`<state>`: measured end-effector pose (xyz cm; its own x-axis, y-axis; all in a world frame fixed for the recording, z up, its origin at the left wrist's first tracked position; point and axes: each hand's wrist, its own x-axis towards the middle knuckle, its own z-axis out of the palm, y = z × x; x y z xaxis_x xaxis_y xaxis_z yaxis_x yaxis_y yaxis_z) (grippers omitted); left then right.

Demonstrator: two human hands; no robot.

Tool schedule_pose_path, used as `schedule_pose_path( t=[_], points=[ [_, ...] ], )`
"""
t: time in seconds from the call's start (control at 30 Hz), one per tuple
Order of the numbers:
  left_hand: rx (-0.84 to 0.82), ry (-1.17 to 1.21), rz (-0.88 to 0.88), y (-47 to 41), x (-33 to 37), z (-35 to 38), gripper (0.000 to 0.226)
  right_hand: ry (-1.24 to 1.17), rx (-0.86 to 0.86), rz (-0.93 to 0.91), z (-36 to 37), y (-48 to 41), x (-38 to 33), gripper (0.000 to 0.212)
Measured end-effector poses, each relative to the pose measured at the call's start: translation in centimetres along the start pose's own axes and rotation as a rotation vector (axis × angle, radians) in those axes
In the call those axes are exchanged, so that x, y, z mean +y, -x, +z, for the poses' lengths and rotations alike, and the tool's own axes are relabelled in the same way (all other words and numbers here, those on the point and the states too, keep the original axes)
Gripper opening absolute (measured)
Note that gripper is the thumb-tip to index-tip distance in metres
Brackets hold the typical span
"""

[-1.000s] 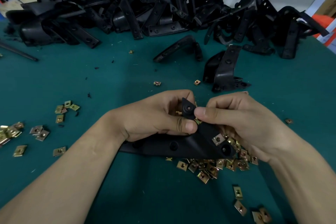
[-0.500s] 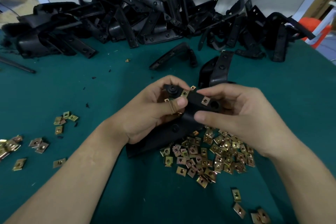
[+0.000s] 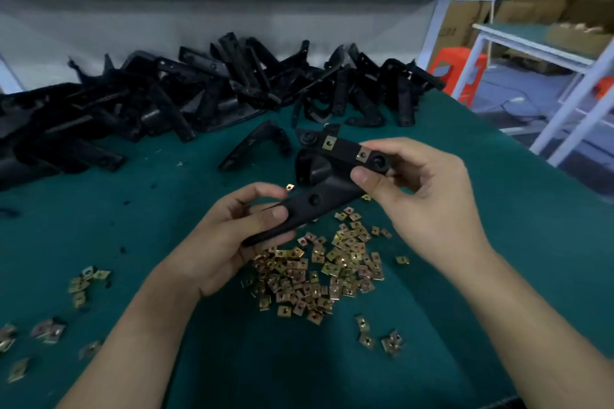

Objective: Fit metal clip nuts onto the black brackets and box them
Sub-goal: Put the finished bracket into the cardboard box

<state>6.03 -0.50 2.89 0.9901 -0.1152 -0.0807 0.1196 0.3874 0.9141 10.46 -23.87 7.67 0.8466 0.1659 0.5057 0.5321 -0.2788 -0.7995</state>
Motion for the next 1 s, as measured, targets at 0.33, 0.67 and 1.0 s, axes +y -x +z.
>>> schedule_pose_path(
  t=[0.33,0.67,1.0],
  points=[
    [0.006,-0.012,-0.103,-0.8,-1.6,12.2,0.034,0.341,0.329,0.147,-12.2,9.4,-0.5,0.029],
    [-0.27,-0.264,-0.066,1.1,-8.1,28.4,0.023,0.482,0.543,0.528,-22.2,24.9,-0.7,0.025],
    [-0.488,-0.775,-0.13,1.3,-22.2,33.6,0.053,0.671,0.266,1.015,-26.5,34.4,1.9,0.039]
  ],
)
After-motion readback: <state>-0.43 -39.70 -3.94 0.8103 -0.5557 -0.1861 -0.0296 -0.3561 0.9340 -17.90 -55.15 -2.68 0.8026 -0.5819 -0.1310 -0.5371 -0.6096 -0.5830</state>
